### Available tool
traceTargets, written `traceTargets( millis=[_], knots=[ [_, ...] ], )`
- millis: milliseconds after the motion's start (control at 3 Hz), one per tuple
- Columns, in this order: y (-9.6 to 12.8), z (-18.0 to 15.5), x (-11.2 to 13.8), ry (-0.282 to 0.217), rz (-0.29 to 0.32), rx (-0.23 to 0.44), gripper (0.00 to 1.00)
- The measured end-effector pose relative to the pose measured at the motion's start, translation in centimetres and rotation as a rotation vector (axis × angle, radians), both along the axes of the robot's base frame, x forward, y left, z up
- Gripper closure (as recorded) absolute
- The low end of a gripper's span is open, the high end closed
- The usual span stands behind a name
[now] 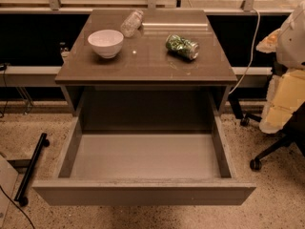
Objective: Place green can into top drawer
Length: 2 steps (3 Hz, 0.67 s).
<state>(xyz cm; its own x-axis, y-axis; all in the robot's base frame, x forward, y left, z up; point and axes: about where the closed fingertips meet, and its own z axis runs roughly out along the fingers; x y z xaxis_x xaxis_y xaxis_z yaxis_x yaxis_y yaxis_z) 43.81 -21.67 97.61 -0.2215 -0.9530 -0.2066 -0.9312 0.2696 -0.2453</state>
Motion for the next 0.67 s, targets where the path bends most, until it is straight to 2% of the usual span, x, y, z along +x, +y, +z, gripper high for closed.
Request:
traceTargets(
  millis=[333,667],
  knots=[
    [0.0,0.0,0.0,0.0,0.0,0.0,0.0],
    [1.1,-0.1,0.9,-0.023,0.022,0.007,0.0]
  ],
)
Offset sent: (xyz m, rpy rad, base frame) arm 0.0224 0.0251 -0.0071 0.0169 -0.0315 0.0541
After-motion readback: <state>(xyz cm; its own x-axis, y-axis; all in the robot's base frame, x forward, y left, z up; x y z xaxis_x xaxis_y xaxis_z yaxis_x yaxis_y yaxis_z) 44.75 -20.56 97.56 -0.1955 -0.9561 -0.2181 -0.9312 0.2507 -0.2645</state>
